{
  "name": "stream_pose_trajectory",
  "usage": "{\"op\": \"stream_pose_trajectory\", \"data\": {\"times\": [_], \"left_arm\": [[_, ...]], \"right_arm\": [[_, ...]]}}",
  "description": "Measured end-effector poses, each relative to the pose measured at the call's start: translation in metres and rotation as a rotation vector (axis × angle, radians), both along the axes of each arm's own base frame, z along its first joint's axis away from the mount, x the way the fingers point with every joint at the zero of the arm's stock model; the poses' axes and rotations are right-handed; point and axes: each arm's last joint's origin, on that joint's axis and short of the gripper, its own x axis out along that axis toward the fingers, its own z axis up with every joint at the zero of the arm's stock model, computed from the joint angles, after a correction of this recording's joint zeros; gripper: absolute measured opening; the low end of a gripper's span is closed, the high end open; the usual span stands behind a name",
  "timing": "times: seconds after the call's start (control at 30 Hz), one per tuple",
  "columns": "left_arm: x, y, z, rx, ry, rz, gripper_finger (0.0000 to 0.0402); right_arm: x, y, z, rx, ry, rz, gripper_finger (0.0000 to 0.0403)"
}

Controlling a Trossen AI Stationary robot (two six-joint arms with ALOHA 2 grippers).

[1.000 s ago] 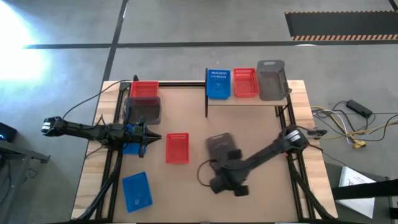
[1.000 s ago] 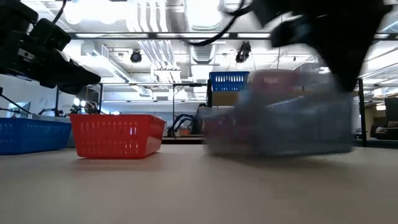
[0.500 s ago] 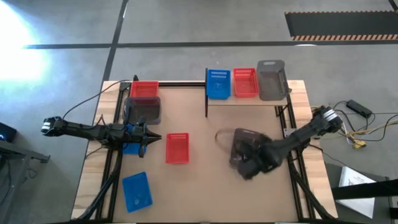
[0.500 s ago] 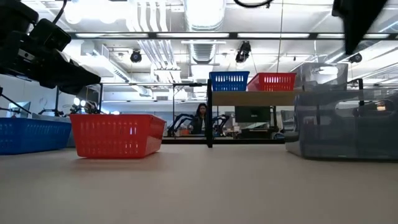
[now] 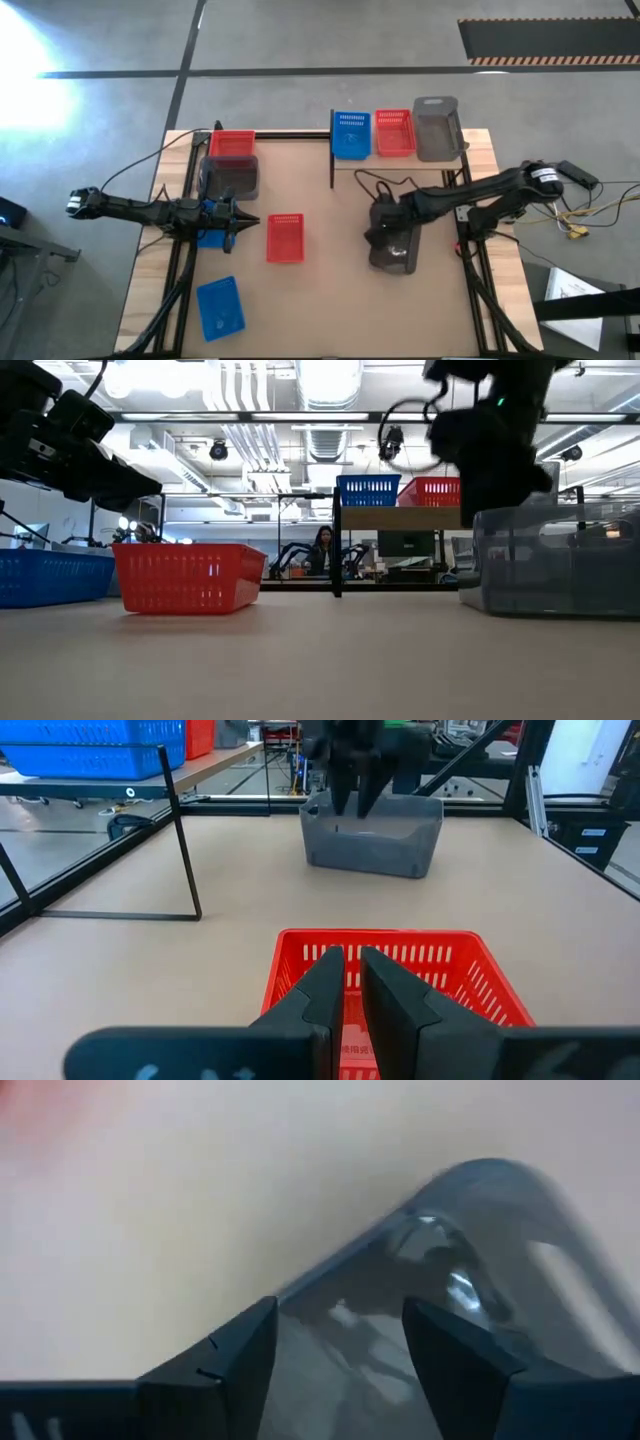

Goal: Stack baskets on shelf by color
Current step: Stack the right black bin on the other black bin on the shelf

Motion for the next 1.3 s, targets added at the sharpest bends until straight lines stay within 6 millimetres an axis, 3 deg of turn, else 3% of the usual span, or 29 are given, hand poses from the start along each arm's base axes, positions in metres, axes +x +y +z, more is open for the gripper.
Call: {"op": "stream_pose_trajectory", "data": {"times": [0.23, 0.4, 0.57, 0.77, 0.93, 1.1, 1.3], "left_arm": [[0.000, 0.000, 0.000, 0.000, 0.002, 0.000, 0.0022], [0.000, 0.000, 0.000, 0.000, 0.002, 0.000, 0.0022], [0.000, 0.000, 0.000, 0.000, 0.000, 0.000, 0.0022], [0.000, 0.000, 0.000, 0.000, 0.001, 0.000, 0.0022], [0.000, 0.000, 0.000, 0.000, 0.001, 0.000, 0.0022], [0.000, 0.000, 0.000, 0.001, 0.002, 0.000, 0.0022], [0.000, 0.000, 0.000, 0.001, 0.005, 0.000, 0.0022]], "right_arm": [[0.019, -0.002, -0.032, -0.001, 0.089, 0.010, 0.0230], [0.051, 0.005, -0.027, -0.027, 0.046, 0.122, 0.0194], [0.081, 0.023, -0.019, -0.060, 0.009, 0.393, 0.0168], [0.103, 0.064, -0.018, -0.079, -0.025, 0.761, 0.0181], [0.097, 0.102, -0.005, -0.034, 0.037, 0.913, 0.0194], [0.079, 0.120, 0.022, -0.071, 0.151, 0.773, 0.0192], [0.056, 0.142, 0.044, -0.020, 0.135, 0.663, 0.0174]]}}
